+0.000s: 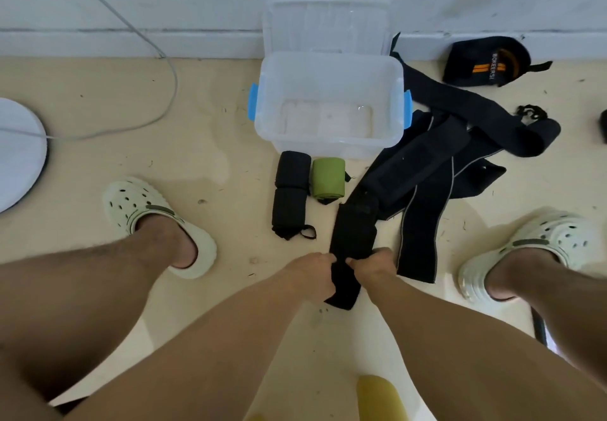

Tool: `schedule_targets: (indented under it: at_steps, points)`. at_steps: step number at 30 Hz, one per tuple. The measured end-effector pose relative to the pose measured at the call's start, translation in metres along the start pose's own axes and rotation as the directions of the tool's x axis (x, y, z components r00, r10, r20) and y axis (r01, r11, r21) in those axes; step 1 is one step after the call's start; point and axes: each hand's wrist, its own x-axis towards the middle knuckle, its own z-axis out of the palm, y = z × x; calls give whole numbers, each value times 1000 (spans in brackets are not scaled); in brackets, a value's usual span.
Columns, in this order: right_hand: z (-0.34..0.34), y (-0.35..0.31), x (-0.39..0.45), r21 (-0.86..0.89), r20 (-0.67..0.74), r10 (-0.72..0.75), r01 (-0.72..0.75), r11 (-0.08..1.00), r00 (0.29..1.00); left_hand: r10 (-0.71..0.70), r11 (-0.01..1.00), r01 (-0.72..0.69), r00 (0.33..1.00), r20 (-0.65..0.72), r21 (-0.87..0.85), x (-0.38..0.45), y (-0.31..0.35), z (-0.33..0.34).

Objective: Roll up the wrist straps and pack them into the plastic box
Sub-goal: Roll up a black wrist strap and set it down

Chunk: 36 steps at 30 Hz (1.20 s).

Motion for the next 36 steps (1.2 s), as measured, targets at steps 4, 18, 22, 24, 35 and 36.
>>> schedule_targets:
  at_steps: [4, 18, 22, 24, 35, 36]
  points:
    - [-10, -8, -3, -61, 86, -107, 112, 992, 991, -6, 1000, 6, 1000, 16, -5, -8, 8, -11]
    - [-132, -91, -165, -257, 165, -784, 794, 551, 598, -51, 531, -197, 963, -263, -824, -116, 94, -101]
    - [-177, -111, -223, -224, 280, -787, 835, 504, 550, -72, 546, -343, 890, -450, -764, -148, 97, -130]
    - [-202, -115, -244, -257, 198, -825, 840, 478, 530, 11, 629, -405, 858, -513, -664, -172, 99, -142]
    - [-239, -133, -288, 203, 103, -800, 774, 599, 592, 482, 720, -573, 819, -311, -392, -255, 116, -151]
    - [-237, -135, -286, 185, 76, -811, 791, 582, 579, 494, 734, -557, 831, -258, -388, -254, 120, -150]
